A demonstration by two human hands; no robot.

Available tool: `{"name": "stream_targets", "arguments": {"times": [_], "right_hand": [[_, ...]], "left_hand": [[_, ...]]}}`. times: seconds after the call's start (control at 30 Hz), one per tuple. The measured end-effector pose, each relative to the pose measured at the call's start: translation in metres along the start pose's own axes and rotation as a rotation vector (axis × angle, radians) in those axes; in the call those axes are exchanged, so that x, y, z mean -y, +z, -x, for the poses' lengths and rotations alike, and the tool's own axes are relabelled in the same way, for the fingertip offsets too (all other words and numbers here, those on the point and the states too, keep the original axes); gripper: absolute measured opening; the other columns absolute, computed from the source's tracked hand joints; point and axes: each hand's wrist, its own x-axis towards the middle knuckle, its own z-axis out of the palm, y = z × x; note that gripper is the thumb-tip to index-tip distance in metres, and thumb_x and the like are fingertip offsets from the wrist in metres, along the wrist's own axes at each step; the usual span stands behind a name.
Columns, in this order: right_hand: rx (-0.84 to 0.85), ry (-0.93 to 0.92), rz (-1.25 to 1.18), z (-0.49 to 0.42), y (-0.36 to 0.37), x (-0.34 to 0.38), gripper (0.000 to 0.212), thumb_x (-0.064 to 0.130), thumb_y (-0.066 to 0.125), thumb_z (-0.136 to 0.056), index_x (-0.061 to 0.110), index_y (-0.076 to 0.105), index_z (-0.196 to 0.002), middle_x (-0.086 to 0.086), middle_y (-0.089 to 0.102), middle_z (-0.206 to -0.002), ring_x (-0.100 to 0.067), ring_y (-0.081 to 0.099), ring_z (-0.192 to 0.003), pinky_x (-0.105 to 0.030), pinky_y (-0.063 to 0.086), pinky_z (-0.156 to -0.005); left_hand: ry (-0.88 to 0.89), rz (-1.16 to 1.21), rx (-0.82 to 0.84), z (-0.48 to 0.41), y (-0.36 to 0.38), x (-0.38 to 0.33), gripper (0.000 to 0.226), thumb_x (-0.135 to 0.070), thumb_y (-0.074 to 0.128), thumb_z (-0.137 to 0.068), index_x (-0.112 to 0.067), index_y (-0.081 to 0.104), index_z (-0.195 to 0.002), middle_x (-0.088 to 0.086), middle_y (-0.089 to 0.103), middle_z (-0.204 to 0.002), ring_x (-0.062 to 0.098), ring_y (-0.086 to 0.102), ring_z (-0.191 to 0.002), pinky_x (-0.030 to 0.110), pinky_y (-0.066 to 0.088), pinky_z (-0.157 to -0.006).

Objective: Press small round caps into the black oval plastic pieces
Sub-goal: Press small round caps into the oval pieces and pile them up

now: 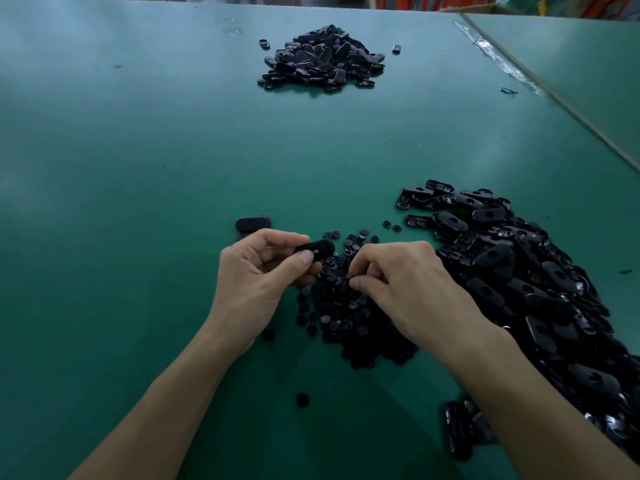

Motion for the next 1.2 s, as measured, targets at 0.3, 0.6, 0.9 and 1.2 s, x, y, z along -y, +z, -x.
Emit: {"name": "stream_targets", "arguments": {"times": [0.3,0.6,0.9,1.2], "right_hand": [[0.022,-0.024,0.051,0.001,0.0,0.0,0.021,0.023,0.063,-0.097,0.031,0.069,-0.116,0.009,0.062,-0.095,-0.014,0.061,-0.092,-0.035,0.053,-0.086],[-0.037,-0.018,0.007,0.001,-0.008,0.006,0.016,0.026,0.057,-0.099,0.033,0.071,-0.103,0.005,0.068,-0.093,-0.018,0.065,-0.087,-0.039,0.055,-0.081],[0.14,0.018,0.029,0.002,-0.016,0.004,0.016,0.025,0.057,-0.098,0.035,0.069,-0.096,0.014,0.063,-0.083,-0.007,0.06,-0.074,-0.03,0.053,-0.07],[0.115,-0.024,-0.018,0.001,-0.026,0.01,0.018,0.021,0.059,-0.1,0.026,0.072,-0.111,0.016,0.064,-0.09,0.002,0.056,-0.089,-0.009,0.045,-0.073]], "left_hand": [[-0.007,0.0,-0.017,-0.001,0.0,0.0,0.01,-0.007,0.074,-0.081,-0.009,0.072,-0.091,0.011,0.076,-0.083,0.024,0.075,-0.076,0.025,0.059,-0.068],[0.004,-0.027,-0.039,-0.002,0.002,0.004,0.014,0.006,0.07,-0.086,-0.008,0.071,-0.089,0.01,0.076,-0.08,0.022,0.075,-0.072,0.025,0.059,-0.067],[0.002,-0.044,-0.024,0.0,0.002,0.002,0.012,0.005,0.07,-0.086,-0.006,0.07,-0.091,0.01,0.076,-0.079,0.022,0.075,-0.073,0.025,0.059,-0.067],[-0.005,-0.05,-0.019,0.0,0.004,0.001,0.011,0.005,0.07,-0.085,-0.005,0.069,-0.091,0.01,0.076,-0.079,0.021,0.075,-0.072,0.025,0.059,-0.066]]}}
